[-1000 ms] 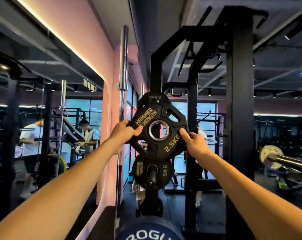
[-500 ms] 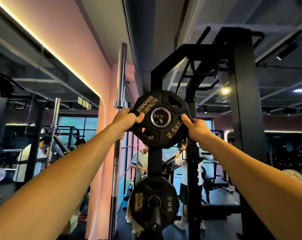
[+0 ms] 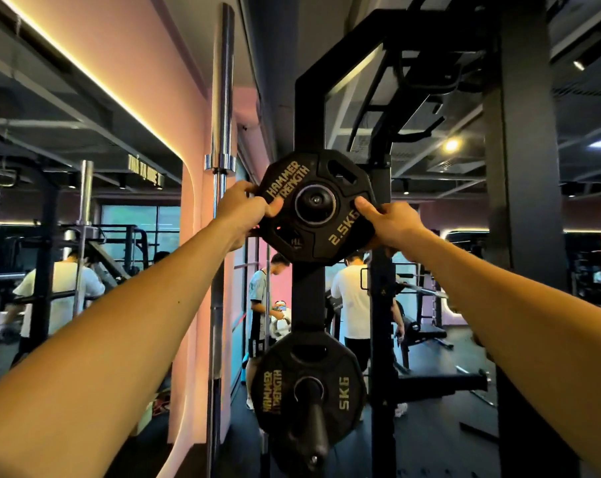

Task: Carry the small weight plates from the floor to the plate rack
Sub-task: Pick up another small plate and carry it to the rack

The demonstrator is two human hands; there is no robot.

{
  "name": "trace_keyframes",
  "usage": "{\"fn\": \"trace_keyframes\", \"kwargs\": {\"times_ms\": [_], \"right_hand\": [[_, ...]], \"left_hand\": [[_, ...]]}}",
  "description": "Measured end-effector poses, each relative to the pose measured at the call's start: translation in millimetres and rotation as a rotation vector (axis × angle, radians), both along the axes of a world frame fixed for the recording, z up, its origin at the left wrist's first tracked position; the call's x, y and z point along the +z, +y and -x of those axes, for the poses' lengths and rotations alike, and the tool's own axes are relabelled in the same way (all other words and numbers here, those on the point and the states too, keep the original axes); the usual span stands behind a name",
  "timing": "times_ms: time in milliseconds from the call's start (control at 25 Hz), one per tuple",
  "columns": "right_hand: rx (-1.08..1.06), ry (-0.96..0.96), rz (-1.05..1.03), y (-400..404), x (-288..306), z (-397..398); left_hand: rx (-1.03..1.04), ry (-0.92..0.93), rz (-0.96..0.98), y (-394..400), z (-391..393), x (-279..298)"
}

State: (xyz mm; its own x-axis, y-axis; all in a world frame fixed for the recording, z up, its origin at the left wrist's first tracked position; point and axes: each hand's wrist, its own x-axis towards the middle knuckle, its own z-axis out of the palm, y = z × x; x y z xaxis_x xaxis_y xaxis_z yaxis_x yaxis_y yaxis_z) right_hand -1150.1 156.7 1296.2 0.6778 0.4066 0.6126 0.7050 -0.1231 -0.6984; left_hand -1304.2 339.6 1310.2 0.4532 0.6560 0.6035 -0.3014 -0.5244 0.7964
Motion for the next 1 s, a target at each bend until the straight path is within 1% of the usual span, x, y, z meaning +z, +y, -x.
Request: {"fn": "trace_keyframes", "kwargs": {"times_ms": [120,320,400,480,560,640,680,760,800,880,1000], "right_hand": [[-0.053,-0.029,0.085,4,8,-17],[-0.136,-0.045,0.112,44,2,-49],[-0.142,-0.059,0.091,48,-1,-57],[-0.161,-0.064,0.057,48,1,-53],[-0.144,0.015,0.041,47,-1,-47],[-0.135,0.079,0.141,42,-15,-38],[-0.142,0.084,0.216,37,-28,-37],[-0.185,0.028,0.369,18,-60,-38],[-0.208,-0.007,0.44,4,-76,-39],[-0.224,-0.003,0.536,-28,-109,-43],[-0.269,0.092,0.608,-88,-172,-48]], "left_hand": [[0.181,0.01,-0.068,20,-22,2],[0.363,-0.003,-0.171,37,-58,-1],[0.347,-0.016,-0.15,40,-63,3],[0.325,0.009,-0.131,37,-58,5],[0.371,0.09,-0.194,30,-53,-2],[0.301,0.205,-0.193,21,-50,-18],[0.231,0.267,-0.13,14,-51,-31],[0.117,0.363,0.025,-2,-56,-64],[0.074,0.399,0.053,-13,-62,-83],[-0.022,0.504,-0.022,-42,-81,-121],[-0.192,0.666,-0.193,-92,-113,-185]]}}
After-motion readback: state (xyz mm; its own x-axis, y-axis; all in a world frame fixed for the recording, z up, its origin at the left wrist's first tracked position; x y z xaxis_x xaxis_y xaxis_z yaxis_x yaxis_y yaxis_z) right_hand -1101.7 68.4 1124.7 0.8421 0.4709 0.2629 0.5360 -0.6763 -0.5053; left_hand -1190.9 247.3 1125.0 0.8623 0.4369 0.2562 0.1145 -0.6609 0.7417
